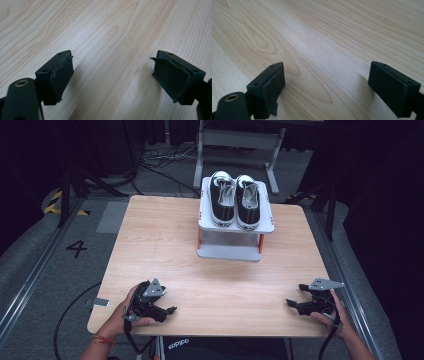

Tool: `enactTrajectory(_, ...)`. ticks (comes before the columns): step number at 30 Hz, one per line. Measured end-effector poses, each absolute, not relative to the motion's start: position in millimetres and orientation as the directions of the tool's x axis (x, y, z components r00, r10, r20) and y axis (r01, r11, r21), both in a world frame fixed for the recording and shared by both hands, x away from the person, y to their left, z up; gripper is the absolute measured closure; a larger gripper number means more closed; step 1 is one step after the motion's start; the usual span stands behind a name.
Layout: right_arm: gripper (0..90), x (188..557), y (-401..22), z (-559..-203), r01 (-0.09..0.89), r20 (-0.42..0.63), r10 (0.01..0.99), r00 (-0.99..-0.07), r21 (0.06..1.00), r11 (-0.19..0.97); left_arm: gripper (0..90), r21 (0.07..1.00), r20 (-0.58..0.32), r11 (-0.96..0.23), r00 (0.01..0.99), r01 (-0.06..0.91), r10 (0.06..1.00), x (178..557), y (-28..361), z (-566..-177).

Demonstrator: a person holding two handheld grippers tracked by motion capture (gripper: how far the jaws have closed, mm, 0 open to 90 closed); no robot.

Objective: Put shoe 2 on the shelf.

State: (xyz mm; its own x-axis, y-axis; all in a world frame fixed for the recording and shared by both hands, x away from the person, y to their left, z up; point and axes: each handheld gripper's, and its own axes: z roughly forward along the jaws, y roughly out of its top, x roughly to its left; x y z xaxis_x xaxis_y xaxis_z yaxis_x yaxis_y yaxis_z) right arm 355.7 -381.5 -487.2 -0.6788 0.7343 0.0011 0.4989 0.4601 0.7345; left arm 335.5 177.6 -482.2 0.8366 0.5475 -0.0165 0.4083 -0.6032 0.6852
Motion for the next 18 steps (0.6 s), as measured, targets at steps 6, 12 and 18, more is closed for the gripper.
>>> enactTrajectory(6, 12.9, 356.1, -380.0, -487.3, 0.503, 0.001, 0.740, -0.673, 0.734, 0.456, 16.7, 0.686, -0.017, -0.603, 0.837, 0.408, 0.548, 335.5, 177.6, -482.2)
enactTrajectory(12, 12.6, 356.2, -378.8, -487.3, 0.508, 0.001, 0.746, -0.666, 0.733, 0.452, 16.7, 0.685, -0.018, -0.604, 0.838, 0.408, 0.545, 335.9, 177.8, -482.2)
enactTrajectory(18, 12.3, 356.7, -378.4, -487.3, 0.509, 0.002, 0.747, -0.665, 0.733, 0.451, 16.4, 0.684, -0.020, -0.605, 0.839, 0.407, 0.543, 336.4, 177.8, -482.2)
